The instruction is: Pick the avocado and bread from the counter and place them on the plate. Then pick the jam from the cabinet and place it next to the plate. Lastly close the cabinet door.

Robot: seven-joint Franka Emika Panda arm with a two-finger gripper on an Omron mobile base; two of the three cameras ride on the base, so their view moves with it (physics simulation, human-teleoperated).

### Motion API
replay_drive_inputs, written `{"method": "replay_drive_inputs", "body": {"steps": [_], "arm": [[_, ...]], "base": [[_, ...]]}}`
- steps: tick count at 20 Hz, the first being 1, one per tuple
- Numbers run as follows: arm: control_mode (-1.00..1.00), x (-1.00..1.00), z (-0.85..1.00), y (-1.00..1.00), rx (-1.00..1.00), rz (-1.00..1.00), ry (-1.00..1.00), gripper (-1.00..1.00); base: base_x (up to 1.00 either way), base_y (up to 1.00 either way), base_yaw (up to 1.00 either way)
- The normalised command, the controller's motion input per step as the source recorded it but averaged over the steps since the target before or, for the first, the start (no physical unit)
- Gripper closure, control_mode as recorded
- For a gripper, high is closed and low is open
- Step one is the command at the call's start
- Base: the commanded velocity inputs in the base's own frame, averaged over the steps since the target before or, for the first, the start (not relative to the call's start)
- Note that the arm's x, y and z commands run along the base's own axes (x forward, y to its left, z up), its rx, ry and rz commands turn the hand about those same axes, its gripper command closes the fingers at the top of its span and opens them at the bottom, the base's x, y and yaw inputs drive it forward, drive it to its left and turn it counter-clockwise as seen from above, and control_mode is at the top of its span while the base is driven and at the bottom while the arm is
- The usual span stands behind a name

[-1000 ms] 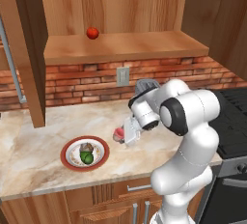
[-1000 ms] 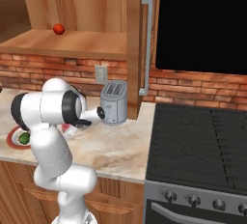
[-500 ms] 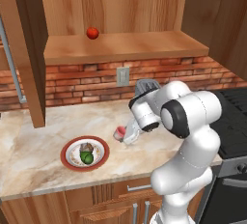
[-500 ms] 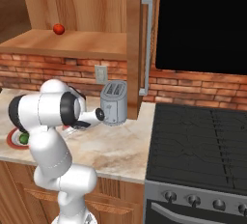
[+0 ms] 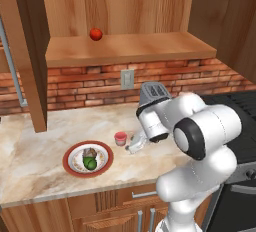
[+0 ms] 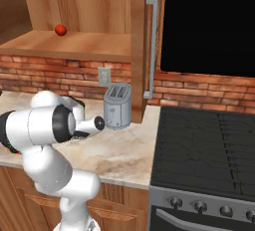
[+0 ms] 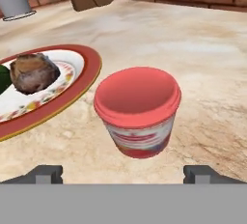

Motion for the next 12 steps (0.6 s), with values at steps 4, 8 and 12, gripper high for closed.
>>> {"method": "replay_drive_inputs", "body": {"steps": [4, 8, 12], "arm": [[-1.0, -0.43, 0.25, 0.0, 0.0, -0.07, 0.0, -1.0], [-1.0, -0.21, 0.66, 0.0, 0.0, -0.06, -0.01, -1.0], [-1.0, -0.21, 0.93, 0.0, 0.0, -0.08, 0.0, -1.0]], "base": [[0.0, 0.0, 0.0], [0.0, 0.0, 0.0], [0.0, 0.0, 0.0]]}}
